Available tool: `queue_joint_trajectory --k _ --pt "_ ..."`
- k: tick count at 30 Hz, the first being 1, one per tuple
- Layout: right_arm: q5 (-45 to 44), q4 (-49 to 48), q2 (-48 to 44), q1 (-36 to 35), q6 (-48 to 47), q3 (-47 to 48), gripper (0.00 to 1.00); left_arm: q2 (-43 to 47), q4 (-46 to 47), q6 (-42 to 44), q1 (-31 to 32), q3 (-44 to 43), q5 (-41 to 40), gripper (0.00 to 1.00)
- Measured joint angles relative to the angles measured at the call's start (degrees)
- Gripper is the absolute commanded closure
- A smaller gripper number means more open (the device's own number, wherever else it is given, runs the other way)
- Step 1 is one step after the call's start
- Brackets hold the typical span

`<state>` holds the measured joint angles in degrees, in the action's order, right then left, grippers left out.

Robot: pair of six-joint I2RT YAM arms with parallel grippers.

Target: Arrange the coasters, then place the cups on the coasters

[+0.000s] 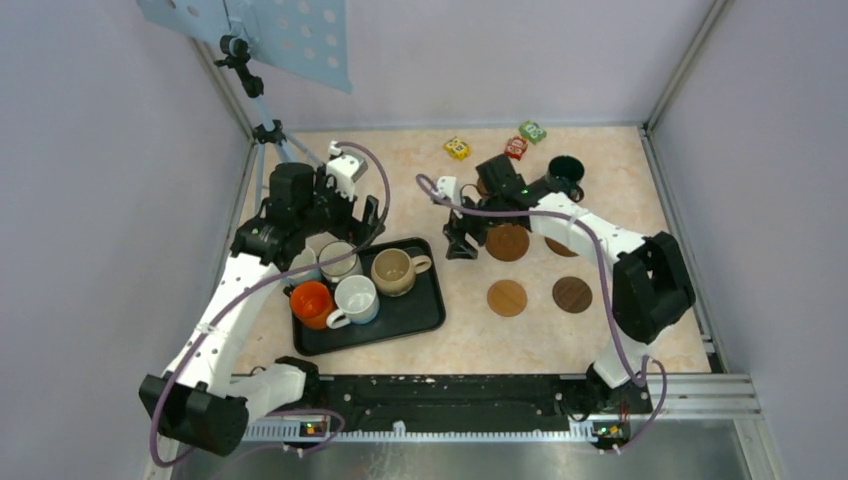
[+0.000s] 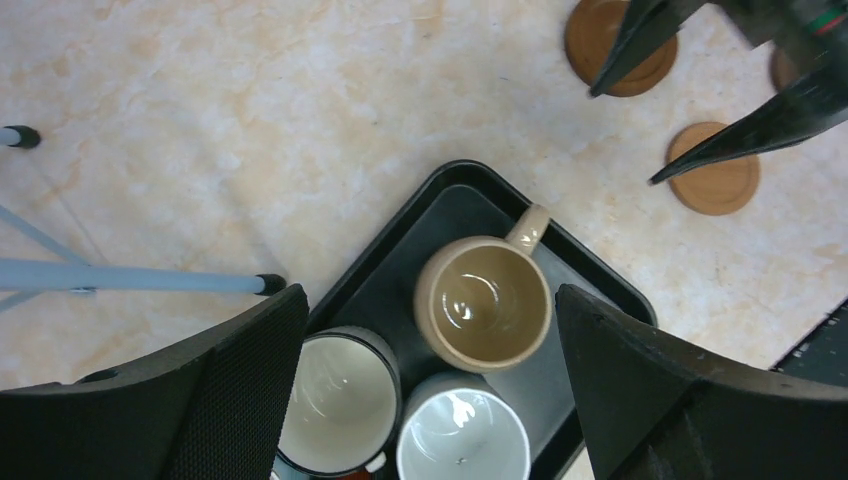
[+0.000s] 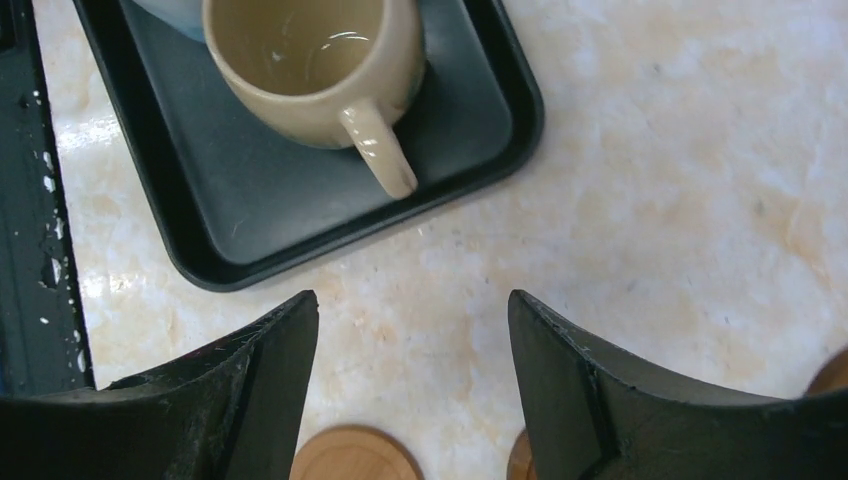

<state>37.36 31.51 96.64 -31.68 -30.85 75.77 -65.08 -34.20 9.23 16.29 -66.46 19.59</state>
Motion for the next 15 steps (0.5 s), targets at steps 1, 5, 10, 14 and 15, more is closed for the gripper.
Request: queue_joint_trajectory --k 1,5,10,14,15 --pt "-0.76 -0.63 0.44 -1.60 -0.70 0.04 0.31 1.46 -0.22 -0.44 -0.37 0.83 0.96 0.01" --pt "-3.89 -2.51 3.45 -6.34 -3.41 0.55 0.31 4.42 -0.42 -1.90 -4.04 1.53 4.92 0.01" --pt "-7.45 -4.52 8.96 -10.12 -7.41 2.23 0.31 6.36 -0.07 -3.76 -9.79 2.51 9.20 0.01" --pt "-8.41 -6.21 10.91 -11.98 -10.27 2.27 0.31 6.84 -0.02 -5.03 -12.85 3.30 12.15 0.01" --pt "-8.50 -6.67 11.23 -12.52 -11.06 2.29 0.32 6.91 -0.07 -5.22 -13.35 3.41 12.70 0.01"
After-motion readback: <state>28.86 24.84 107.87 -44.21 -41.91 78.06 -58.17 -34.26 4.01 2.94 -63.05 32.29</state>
